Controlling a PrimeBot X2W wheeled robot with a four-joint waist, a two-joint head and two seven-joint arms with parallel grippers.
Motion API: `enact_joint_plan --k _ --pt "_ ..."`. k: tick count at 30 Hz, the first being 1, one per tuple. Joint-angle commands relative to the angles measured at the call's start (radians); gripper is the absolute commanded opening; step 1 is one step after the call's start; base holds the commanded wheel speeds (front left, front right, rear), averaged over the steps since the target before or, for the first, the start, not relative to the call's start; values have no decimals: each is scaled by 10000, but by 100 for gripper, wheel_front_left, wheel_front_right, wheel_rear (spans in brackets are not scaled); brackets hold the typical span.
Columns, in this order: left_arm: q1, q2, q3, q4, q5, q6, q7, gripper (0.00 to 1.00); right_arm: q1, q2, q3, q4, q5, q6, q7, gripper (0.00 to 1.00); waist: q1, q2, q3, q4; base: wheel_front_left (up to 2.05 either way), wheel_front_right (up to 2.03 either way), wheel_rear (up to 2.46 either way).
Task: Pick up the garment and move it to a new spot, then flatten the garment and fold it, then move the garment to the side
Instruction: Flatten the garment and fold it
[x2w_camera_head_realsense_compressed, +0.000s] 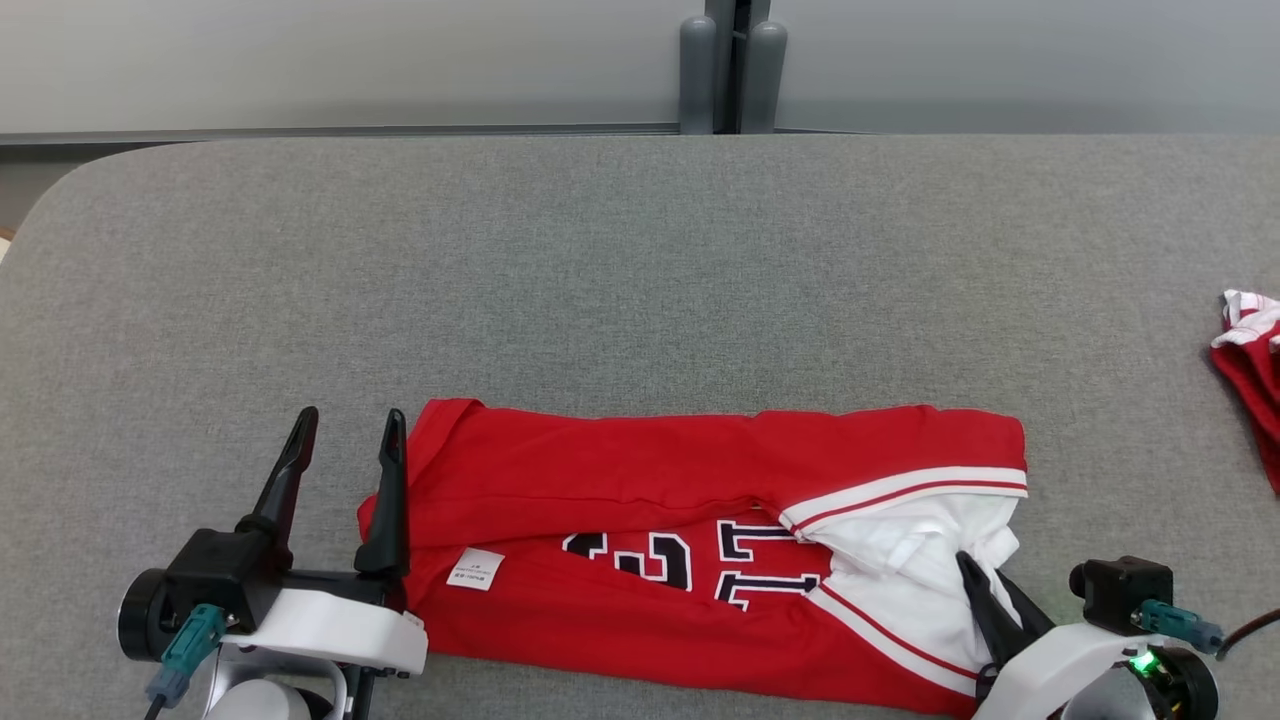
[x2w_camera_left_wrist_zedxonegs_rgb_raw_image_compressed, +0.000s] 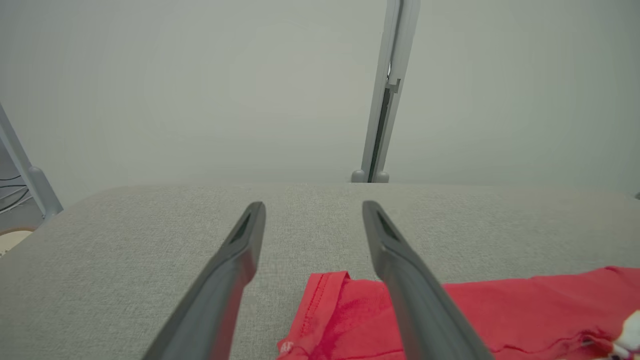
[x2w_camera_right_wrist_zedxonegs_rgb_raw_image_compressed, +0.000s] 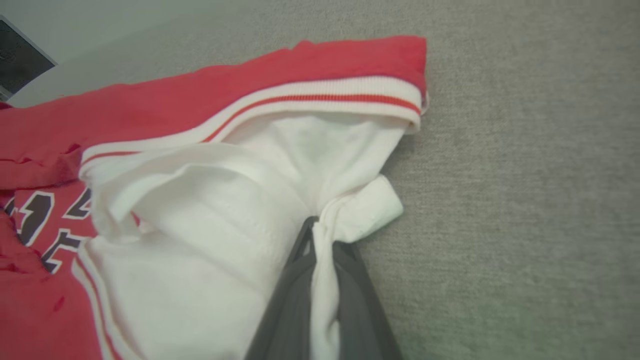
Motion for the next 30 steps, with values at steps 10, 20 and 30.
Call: enact_joint_plan --k 10,20,30 --pt "101 45 14 -154 98 60 -50 100 614 -1024 -1466 -912 -469 -2 327 0 0 0 -68 -210 0 0 0" --pt "91 70 23 -164 23 112 -60 100 604 -1700 -2734 -2459 -1098 1 616 0 0 0 -109 -356 0 0 0" --pt "-79 88 -48 -158 1 25 -56 100 -778 -1073 -30 -5157 -1614 9 1787 0 0 0 -142 -398 0 0 0"
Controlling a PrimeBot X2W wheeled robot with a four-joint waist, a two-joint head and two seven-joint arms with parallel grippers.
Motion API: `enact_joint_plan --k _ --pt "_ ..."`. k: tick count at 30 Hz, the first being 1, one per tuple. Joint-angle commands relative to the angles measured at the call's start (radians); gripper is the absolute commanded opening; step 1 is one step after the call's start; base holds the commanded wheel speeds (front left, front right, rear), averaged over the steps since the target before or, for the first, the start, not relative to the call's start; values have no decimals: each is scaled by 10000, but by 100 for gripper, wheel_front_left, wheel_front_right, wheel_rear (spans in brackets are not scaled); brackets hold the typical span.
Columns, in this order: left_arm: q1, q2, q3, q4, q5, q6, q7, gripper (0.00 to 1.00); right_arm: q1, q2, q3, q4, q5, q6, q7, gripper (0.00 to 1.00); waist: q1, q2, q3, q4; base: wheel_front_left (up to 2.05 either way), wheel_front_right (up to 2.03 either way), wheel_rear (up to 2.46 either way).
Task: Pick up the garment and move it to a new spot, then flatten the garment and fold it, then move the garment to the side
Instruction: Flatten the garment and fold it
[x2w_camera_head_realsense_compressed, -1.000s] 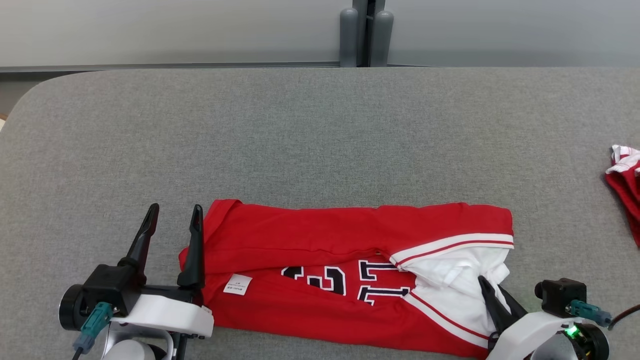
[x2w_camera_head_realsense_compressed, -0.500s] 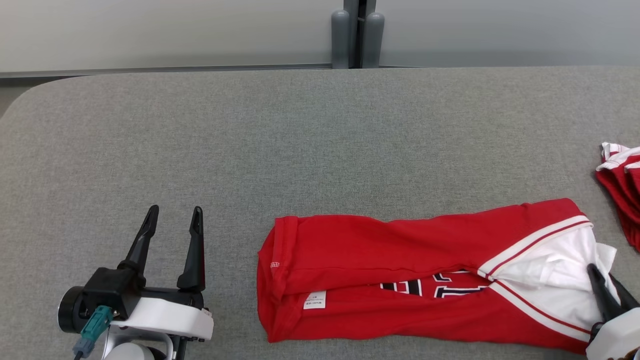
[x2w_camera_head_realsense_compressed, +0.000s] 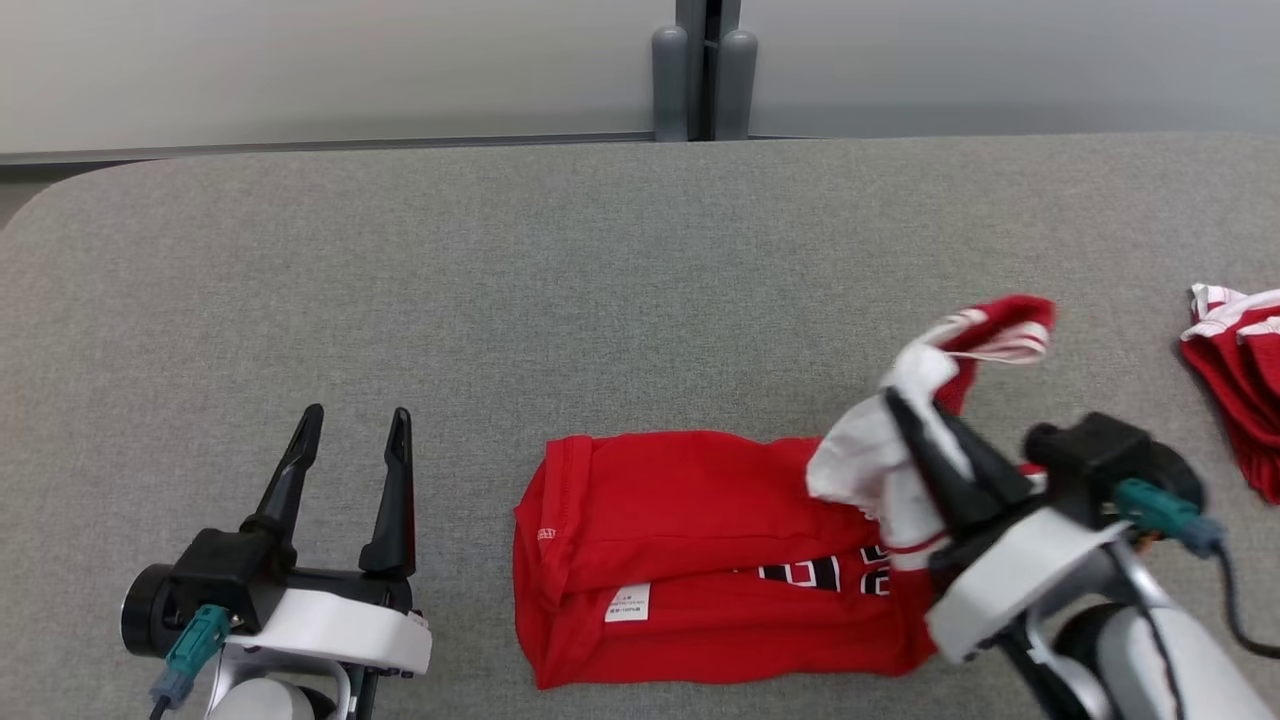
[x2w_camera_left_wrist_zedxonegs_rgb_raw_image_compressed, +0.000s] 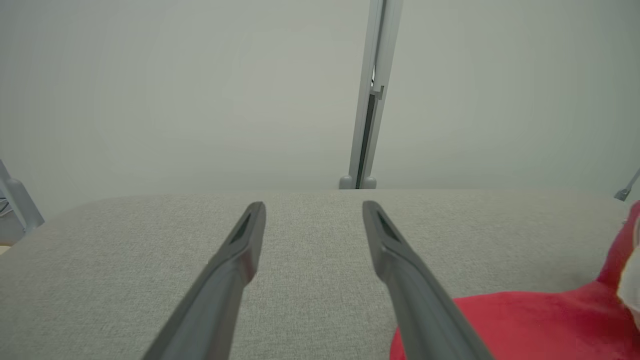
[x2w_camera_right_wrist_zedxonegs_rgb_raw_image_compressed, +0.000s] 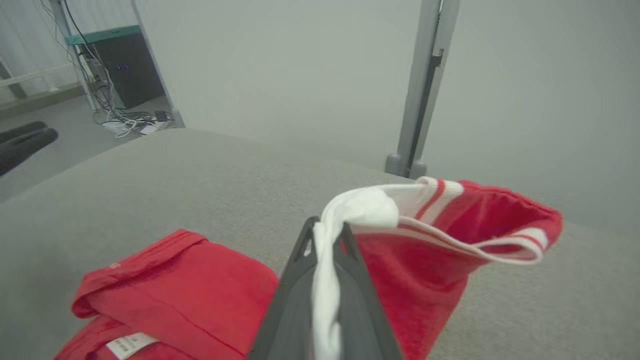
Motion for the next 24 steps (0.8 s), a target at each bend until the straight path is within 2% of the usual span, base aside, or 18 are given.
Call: enact_joint_plan --k 1,5,8,16,17,18,19,24 --pt "-182 36 13 -3 -38 -38 -26 100 -252 154 441 -48 118 -5 83 0 0 0 28 58 0 0 0" --pt "-345 -24 -54 35 -51 -89 -12 100 -1011 858 2409 433 525 -5 57 0 0 0 163 294 0 0 0" --pt "-482 -133 -123 139 -66 -175 -25 100 -1564 1497 3735 1544 967 -5 -258 0 0 0 338 575 0 0 0" --pt "-722 -356 -124 423 5 -338 -56 100 -2216 2140 4641 3804 1566 -3 -1130 0 0 0 621 883 0 0 0" --pt "-747 -375 -110 449 17 -337 -60 100 -2277 2176 4650 3943 1638 -3 -1260 13 0 0 645 885 0 0 0" --pt "-764 -387 -89 473 31 -358 -64 100 -2349 2213 4660 4047 1650 -3 -1406 42 0 0 664 875 0 0 0" --pt "-781 -390 -62 492 43 -376 -67 100 -2469 2242 4618 4080 1586 -3 -1648 100 0 0 684 858 0 0 0" --pt "-823 -412 50 595 141 -450 -75 100 -2743 2239 4384 3586 1746 -3 -2788 100 0 0 666 715 0 0 0"
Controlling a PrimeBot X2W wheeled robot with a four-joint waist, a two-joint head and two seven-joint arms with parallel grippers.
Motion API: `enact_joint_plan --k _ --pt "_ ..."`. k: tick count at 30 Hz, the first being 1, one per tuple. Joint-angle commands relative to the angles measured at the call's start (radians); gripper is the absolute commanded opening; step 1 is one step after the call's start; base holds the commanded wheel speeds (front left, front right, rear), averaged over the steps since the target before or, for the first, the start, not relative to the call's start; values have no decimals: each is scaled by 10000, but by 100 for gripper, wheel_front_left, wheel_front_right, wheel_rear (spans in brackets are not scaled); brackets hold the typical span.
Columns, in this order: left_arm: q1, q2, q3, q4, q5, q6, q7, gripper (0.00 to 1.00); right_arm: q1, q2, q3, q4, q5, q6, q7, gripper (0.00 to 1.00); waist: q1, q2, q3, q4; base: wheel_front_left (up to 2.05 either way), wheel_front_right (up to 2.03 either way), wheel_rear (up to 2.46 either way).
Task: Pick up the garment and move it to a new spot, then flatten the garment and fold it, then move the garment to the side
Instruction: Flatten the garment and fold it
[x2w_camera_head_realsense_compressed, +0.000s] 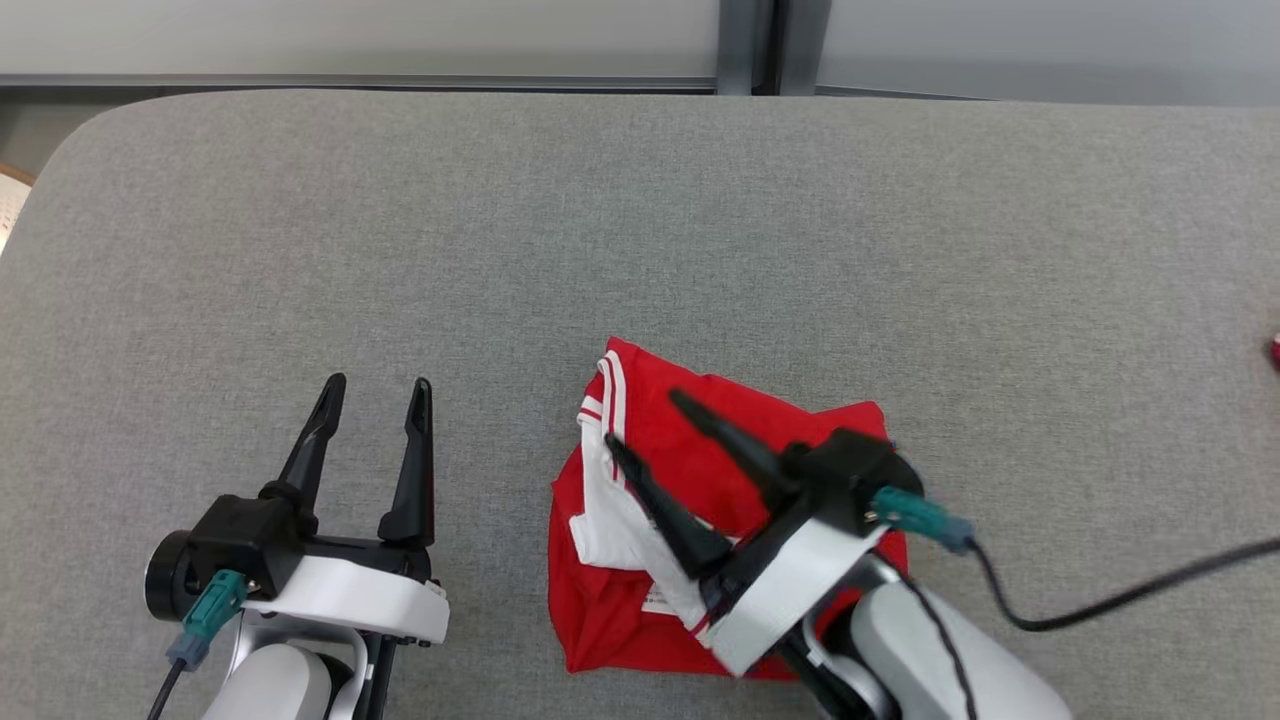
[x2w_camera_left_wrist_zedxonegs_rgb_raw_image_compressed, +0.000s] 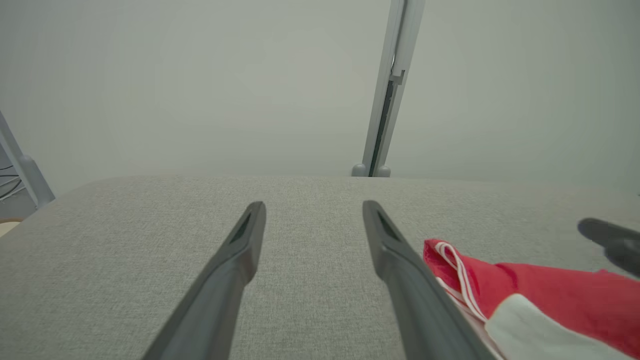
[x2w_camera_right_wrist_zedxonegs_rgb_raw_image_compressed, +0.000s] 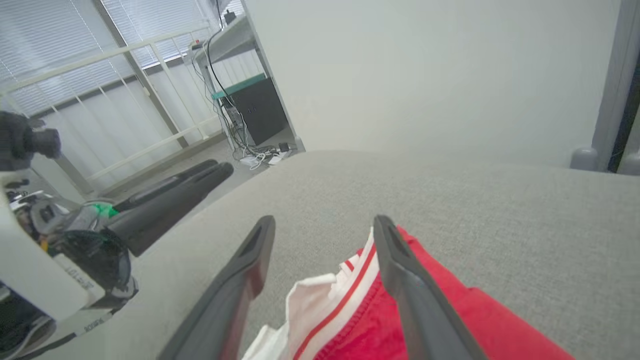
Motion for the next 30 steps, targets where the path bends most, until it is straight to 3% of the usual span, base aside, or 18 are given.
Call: enact_joint_plan --k 1,7,14,22,30 --pt "-125 26 95 29 132 -18 -58 100 -144 -191 -286 -225 -105 -1 -348 100 0 0 -45 -71 0 0 0" --pt "37 74 325 -15 303 -8 -60 100 398 -893 -2639 -1020 -654 -1 -1003 100 0 0 -240 -360 0 0 0" --pt "353 203 579 -96 467 11 -54 100 2143 -1610 -5486 -2016 -1573 -1 -662 100 0 0 -507 -659 0 0 0" --pt "656 334 651 -115 507 36 -54 100 3960 -1627 -7097 -2976 -2071 -1 -50 100 0 0 -781 -893 0 0 0" --pt "878 419 612 -247 434 103 82 100 4635 -1347 -7375 -3758 -2180 -1 298 100 0 0 -879 -1044 0 0 0"
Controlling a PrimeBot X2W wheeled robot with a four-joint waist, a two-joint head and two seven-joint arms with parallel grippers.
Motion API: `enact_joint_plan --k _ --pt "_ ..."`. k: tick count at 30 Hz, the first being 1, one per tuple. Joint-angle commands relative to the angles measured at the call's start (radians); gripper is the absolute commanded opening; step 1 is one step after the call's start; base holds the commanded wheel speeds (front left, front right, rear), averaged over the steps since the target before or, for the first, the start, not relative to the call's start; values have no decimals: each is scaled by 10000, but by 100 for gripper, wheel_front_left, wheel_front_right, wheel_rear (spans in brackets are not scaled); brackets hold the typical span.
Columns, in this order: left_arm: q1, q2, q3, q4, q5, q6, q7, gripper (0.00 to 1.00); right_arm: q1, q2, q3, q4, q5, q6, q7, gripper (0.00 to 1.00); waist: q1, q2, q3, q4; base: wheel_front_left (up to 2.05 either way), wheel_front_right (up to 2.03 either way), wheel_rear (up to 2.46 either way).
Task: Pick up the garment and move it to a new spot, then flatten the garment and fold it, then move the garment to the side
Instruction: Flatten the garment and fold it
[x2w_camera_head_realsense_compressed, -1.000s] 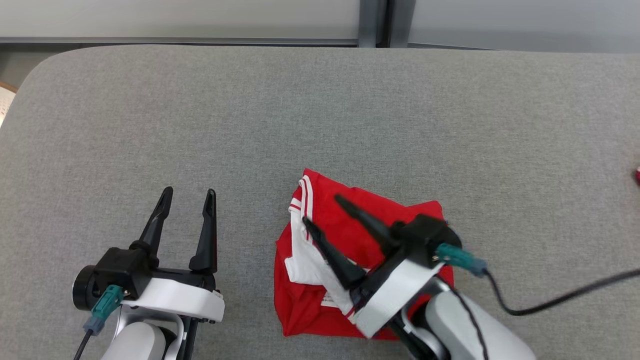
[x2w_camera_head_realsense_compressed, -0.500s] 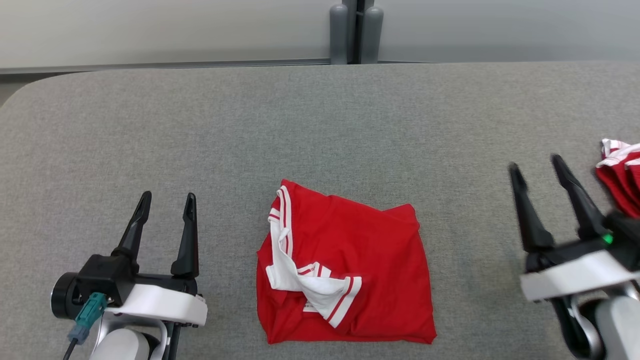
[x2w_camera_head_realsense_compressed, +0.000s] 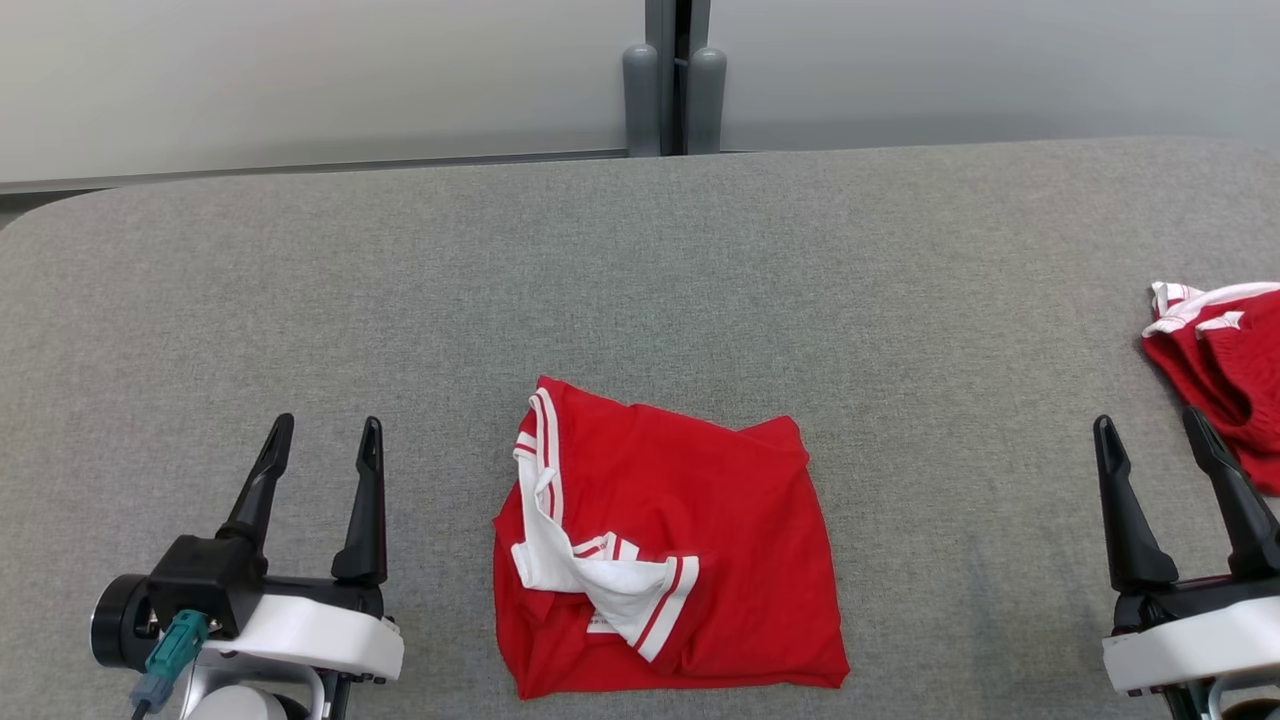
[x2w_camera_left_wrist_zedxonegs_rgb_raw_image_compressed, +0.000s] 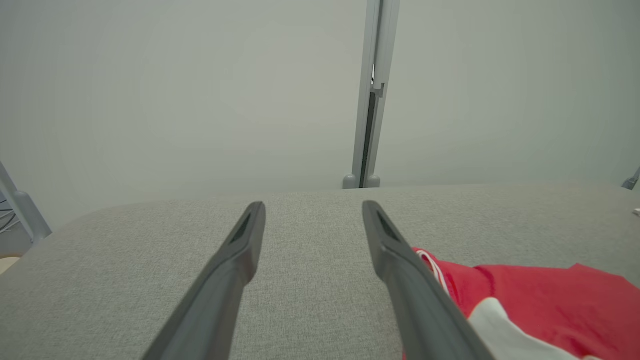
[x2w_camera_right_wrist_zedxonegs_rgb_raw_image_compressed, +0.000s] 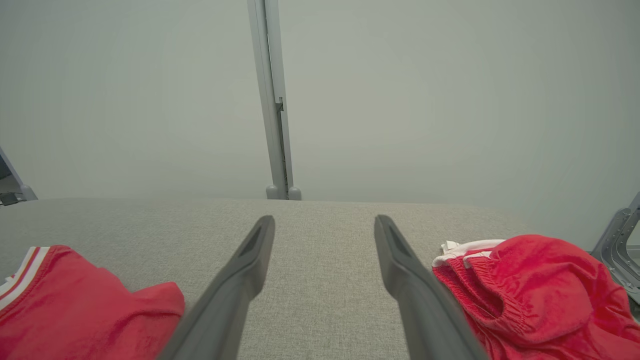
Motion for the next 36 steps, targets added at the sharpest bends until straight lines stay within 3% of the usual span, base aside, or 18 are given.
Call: enact_joint_plan --k 1,10,11,12,18,29,36 --pt "65 38 7 -31 -3 27 58 100 32 -20 -31 -59 -17 -1 41 100 0 0 4 2 0 0 0" --pt "145 74 -63 -139 -42 142 186 100 -35 -40 -86 -202 -58 -1 50 100 0 0 -25 56 0 0 0" --pt "135 72 -70 -162 -40 143 195 100 -71 -13 -74 -193 -48 -1 23 73 0 0 -6 72 0 0 0" --pt "107 61 -76 -187 -48 160 199 100 -93 4 41 -138 36 -1 76 0 0 0 23 93 0 0 0" --pt "-220 8 -189 -282 11 146 213 100 -773 180 1554 740 640 -1 -50 0 0 0 320 330 0 0 0" --pt "-646 -261 -392 -177 -18 91 152 100 -2381 774 6002 3272 1909 -1 -60 0 0 0 840 1012 0 0 0" --pt "-809 -252 -320 -120 -26 41 69 100 -3017 518 8077 3033 2993 -1 561 0 0 0 987 1202 0 0 0"
